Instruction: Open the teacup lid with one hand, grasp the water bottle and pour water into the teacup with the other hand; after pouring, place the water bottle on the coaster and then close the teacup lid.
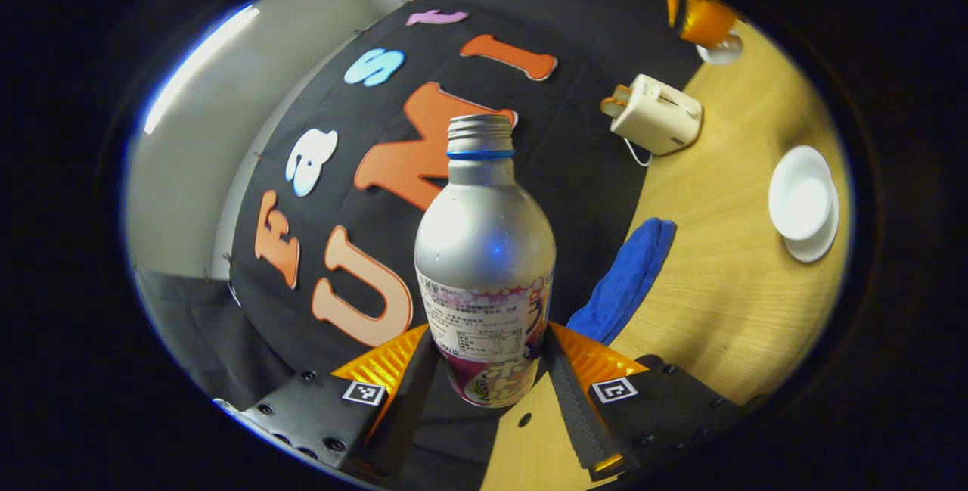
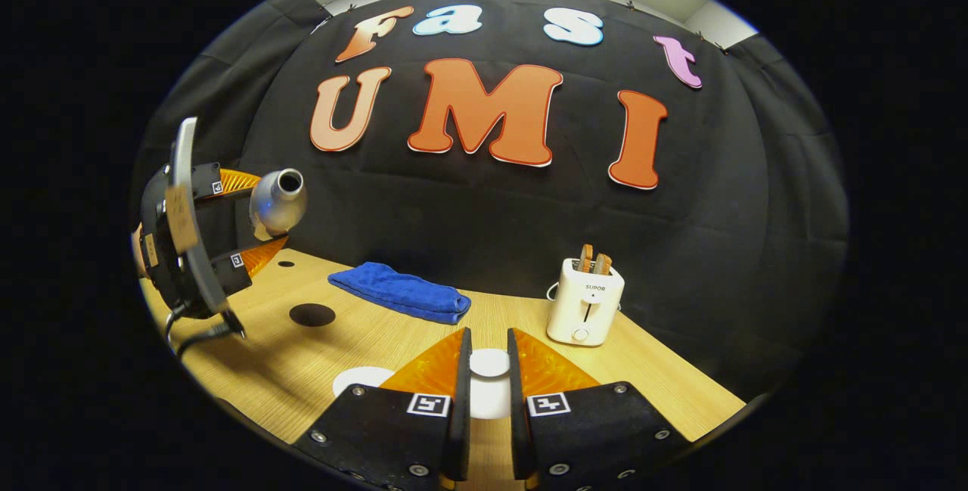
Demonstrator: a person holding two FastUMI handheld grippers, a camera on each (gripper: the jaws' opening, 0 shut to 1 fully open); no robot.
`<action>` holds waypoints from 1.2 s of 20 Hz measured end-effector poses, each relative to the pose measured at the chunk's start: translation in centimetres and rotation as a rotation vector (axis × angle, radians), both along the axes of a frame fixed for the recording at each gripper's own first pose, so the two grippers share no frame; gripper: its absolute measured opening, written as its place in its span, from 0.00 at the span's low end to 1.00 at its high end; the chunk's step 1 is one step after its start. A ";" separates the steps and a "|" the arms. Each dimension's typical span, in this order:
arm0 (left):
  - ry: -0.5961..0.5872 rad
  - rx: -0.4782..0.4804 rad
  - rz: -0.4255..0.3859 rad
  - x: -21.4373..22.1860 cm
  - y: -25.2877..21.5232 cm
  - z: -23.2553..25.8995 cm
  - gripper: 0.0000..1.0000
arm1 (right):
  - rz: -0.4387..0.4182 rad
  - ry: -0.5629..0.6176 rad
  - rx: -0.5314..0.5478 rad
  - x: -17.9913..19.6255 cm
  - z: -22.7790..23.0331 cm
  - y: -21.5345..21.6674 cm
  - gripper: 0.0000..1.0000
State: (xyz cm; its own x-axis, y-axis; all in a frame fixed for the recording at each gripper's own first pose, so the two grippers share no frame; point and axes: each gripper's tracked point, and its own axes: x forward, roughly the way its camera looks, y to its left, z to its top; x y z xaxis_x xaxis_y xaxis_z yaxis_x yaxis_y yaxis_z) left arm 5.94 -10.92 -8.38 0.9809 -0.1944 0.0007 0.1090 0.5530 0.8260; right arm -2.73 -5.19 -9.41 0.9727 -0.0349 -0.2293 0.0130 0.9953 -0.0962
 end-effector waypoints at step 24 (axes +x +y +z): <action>0.533 -0.868 0.186 7.9 1.7 -14.0 0.82 | 0.070 0.027 -0.001 2.1 -0.5 3.8 0.23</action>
